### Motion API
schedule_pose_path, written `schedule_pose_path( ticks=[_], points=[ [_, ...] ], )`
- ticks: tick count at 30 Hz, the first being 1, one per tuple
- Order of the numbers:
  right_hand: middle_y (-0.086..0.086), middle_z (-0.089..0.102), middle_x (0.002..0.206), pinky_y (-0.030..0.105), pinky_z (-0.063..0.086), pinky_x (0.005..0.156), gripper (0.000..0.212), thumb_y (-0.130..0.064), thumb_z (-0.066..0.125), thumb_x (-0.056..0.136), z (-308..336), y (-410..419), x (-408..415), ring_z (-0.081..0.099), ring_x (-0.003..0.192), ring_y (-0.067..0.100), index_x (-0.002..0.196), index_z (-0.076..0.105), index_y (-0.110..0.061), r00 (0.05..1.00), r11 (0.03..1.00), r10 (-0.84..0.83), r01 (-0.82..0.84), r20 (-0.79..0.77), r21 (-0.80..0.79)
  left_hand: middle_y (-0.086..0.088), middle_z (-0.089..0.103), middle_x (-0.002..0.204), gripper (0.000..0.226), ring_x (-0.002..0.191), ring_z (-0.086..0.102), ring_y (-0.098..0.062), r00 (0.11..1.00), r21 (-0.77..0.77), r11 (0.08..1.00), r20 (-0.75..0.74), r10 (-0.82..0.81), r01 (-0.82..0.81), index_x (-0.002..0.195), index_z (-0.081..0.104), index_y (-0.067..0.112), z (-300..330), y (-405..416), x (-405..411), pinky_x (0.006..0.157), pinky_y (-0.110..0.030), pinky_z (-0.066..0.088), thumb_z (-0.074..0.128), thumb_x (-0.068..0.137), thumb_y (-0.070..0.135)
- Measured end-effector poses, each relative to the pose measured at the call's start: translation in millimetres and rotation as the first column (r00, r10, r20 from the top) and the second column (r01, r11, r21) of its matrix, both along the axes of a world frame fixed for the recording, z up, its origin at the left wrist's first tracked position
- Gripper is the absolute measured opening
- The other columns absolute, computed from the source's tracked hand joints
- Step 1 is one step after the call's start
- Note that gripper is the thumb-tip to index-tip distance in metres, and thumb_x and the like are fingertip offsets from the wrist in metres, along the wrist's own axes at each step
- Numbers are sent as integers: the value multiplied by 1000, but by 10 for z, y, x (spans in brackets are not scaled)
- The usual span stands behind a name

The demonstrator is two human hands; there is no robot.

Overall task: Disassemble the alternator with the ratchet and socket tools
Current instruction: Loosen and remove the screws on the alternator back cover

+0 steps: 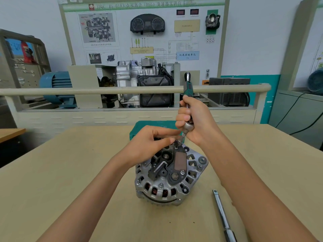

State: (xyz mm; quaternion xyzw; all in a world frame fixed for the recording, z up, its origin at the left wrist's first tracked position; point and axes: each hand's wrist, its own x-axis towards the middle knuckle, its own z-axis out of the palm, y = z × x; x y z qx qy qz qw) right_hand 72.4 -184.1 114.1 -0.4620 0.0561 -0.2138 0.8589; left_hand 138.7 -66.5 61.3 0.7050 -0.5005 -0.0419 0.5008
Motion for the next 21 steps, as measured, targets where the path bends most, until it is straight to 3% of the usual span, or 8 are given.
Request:
schedule_pose_path(
  ticks=[5, 8, 21],
  points=[
    [-9, 32, 36, 13, 27, 31, 27, -24, 42, 100, -12, -5, 5, 28, 27, 4, 75, 44, -14, 1000, 999, -27, 26, -13, -34, 14, 69, 106, 30, 103, 60, 5, 1000, 20, 1000, 2, 3, -3, 112, 66, 22, 0, -13, 1, 90, -9, 43, 59, 89, 5],
    [-9, 32, 35, 12, 27, 31, 26, -24, 41, 100, -24, 18, 13, 28, 26, 4, 76, 43, -14, 999, 997, -36, 35, -13, -62, 19, 69, 101, 31, 101, 61, 6, 1000, 21, 1000, -2, -6, 6, 108, 67, 26, 3, -13, -10, 88, -8, 43, 60, 88, 5],
    [-9, 32, 35, 12, 27, 31, 26, -25, 42, 100, -3, 13, 12, 28, 26, 4, 75, 44, -14, 1000, 999, -8, 7, 15, 36, 12, 69, 105, 28, 97, 61, 7, 1000, 29, 999, 20, 18, -19, 110, 68, 18, 9, -17, -18, 83, -6, 43, 59, 88, 4]
  ],
)
